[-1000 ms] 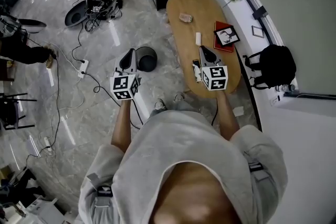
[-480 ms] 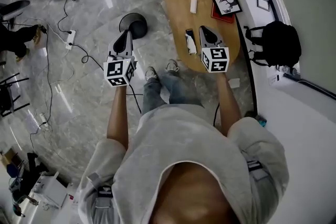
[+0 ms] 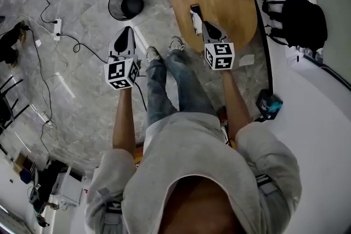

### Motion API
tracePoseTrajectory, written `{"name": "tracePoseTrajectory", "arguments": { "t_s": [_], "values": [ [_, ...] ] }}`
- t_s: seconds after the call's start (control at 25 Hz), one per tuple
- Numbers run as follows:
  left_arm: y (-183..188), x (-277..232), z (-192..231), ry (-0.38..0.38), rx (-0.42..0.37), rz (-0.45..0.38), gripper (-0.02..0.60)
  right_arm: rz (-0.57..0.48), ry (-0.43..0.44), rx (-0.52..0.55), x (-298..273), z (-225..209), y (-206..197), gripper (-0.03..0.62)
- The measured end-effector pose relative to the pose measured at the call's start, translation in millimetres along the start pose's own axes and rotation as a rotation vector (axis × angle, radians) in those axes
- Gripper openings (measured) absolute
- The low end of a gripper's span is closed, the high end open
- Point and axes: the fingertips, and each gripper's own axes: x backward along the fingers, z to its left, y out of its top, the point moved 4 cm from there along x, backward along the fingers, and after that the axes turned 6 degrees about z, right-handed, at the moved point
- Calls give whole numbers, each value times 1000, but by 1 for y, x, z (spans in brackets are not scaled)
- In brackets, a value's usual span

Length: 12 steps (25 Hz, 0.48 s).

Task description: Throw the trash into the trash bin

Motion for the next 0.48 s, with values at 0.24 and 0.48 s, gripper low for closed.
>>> {"name": "tracePoseTrajectory", "arguments": {
  "t_s": [0.24, 0.48],
  "values": [
    [-33, -39, -18, -91, -14, 71, 18, 70, -51, -71, -21, -12, -53, 31],
    [-48, -79, -58, -232, -118, 115, 18, 112, -128, -151, -19, -27, -105, 32]
  ]
}}
